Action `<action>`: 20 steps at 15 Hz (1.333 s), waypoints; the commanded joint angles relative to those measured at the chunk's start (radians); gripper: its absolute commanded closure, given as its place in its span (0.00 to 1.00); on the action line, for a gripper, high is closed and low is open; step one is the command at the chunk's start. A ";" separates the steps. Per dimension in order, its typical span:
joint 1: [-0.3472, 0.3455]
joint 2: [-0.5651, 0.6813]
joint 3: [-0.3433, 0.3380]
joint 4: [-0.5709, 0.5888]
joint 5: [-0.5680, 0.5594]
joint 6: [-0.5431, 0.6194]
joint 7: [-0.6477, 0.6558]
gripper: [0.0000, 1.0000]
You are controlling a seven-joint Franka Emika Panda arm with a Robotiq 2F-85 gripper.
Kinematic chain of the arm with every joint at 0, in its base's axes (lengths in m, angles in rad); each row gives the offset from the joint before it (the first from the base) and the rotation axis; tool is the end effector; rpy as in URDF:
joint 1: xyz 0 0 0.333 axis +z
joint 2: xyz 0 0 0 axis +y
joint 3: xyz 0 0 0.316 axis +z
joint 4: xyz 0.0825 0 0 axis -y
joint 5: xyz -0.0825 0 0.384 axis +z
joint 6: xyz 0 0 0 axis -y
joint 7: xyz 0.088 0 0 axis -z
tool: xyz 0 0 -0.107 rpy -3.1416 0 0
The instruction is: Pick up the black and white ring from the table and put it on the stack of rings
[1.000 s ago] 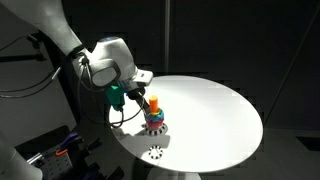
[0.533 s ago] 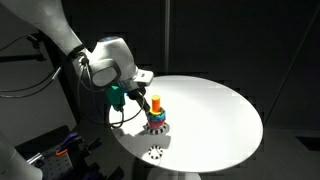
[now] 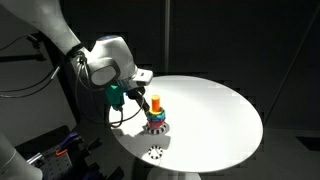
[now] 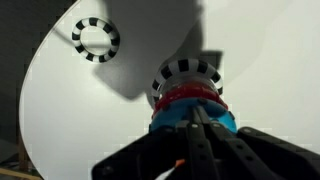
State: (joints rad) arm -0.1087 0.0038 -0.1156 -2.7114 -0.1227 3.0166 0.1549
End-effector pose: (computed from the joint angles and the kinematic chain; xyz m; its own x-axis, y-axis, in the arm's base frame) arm 0.4241 -0.0875 0.2569 0.9227 -0.2444 0.2981 -0.2575 -0.9663 0.0051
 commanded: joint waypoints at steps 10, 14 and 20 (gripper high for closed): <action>-0.074 -0.057 -0.026 0.041 -0.071 -0.277 -0.028 0.96; -0.100 -0.006 -0.044 0.078 -0.130 -0.281 -0.009 0.70; -0.093 0.094 -0.084 0.132 -0.152 -0.290 -0.008 0.26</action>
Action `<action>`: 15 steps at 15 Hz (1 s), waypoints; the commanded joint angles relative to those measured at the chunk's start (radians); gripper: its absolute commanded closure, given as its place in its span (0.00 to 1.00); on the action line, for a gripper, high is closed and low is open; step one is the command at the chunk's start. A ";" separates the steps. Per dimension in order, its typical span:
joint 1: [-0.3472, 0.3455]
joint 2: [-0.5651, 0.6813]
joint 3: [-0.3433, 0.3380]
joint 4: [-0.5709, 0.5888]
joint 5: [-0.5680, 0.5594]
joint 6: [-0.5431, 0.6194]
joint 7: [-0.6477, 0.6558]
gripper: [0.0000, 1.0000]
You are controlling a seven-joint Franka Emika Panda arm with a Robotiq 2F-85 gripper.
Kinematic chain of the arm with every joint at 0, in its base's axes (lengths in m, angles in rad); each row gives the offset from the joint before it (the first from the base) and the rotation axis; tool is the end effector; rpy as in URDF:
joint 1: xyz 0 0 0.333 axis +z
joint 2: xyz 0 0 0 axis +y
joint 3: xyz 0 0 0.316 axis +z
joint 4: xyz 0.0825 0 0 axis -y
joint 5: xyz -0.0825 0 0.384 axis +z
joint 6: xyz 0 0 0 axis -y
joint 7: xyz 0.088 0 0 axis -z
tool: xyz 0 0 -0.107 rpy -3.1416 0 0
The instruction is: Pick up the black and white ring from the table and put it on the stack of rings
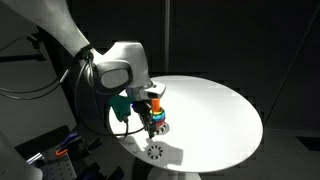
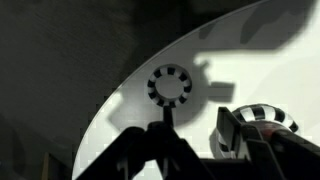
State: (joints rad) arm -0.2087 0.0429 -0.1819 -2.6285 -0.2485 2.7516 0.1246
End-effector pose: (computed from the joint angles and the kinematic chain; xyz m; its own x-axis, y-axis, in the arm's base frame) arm 0.4093 -0.1584 0.2403 0.9568 -0.2793 0.0805 -0.2870 -0.9516 0.1100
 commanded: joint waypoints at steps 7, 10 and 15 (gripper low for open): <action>0.032 0.151 -0.042 0.096 -0.008 -0.015 0.007 0.00; 0.041 0.184 -0.054 0.112 -0.007 0.006 0.005 0.00; 0.035 0.234 -0.045 0.127 0.033 0.054 -0.039 0.00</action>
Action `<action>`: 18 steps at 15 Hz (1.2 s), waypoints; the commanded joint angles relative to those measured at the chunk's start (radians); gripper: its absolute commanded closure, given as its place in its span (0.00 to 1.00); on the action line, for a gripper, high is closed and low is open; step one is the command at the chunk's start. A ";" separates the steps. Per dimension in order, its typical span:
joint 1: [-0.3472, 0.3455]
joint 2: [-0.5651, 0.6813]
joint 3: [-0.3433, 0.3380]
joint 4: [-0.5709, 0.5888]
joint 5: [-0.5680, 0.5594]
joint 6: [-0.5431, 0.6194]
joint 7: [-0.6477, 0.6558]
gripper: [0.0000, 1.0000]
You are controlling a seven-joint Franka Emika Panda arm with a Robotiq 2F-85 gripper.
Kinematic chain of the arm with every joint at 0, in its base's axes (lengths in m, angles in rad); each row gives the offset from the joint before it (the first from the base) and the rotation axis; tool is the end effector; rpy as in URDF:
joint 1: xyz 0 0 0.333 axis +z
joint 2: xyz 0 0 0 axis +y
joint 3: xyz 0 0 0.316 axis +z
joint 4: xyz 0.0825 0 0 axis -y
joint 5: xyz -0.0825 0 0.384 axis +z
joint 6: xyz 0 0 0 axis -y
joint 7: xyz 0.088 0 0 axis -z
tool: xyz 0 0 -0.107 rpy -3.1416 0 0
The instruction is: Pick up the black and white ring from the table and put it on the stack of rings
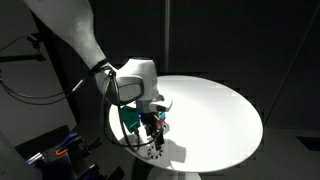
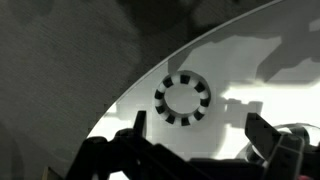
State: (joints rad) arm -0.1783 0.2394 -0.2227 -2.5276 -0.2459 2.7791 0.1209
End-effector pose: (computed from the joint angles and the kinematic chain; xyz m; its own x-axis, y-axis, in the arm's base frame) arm 0.4270 -0.1744 0.1891 0.9596 -0.2810 0.0125 -0.2799 -0.9497 0.1406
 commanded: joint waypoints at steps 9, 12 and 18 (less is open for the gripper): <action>-0.034 0.101 0.047 0.031 0.162 0.097 -0.158 0.00; -0.043 0.109 0.049 0.034 0.182 0.098 -0.185 0.00; -0.063 0.117 0.050 0.033 0.191 0.100 -0.209 0.00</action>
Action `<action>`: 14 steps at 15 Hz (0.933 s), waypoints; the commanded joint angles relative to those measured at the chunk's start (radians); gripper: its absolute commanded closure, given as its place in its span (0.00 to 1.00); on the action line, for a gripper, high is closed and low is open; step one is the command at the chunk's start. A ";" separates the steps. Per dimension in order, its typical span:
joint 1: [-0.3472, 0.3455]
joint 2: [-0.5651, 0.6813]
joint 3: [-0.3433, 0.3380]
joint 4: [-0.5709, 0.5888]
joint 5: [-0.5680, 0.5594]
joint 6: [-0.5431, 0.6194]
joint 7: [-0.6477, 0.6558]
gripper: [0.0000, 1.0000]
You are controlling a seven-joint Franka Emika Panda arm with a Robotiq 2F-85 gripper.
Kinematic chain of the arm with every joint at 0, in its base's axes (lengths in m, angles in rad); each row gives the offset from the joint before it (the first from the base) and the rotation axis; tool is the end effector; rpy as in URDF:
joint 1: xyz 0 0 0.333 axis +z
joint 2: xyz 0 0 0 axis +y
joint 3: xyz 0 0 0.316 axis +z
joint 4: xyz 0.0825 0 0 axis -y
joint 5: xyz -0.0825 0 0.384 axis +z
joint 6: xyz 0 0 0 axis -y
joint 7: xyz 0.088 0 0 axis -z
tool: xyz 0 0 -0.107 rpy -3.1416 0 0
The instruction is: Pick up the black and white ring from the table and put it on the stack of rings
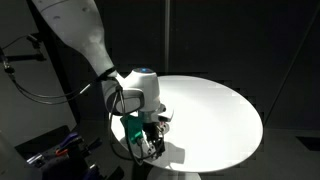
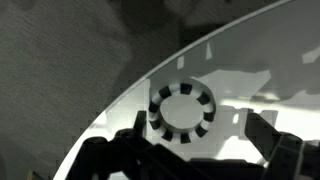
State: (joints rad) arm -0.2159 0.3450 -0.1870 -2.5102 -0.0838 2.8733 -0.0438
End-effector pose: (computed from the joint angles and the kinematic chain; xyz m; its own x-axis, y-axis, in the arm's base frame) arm 0.4252 -0.1829 0.1546 0.9646 -0.2632 0.0138 -0.2634 -0.9607 0.0874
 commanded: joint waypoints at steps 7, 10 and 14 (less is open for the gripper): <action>-0.051 0.027 0.025 0.014 0.048 0.016 -0.069 0.00; -0.058 0.039 0.030 0.015 0.060 0.020 -0.080 0.00; -0.058 0.038 0.036 0.017 0.069 0.017 -0.076 0.43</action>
State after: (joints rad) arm -0.2491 0.3722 -0.1699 -2.5083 -0.0425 2.8851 -0.0864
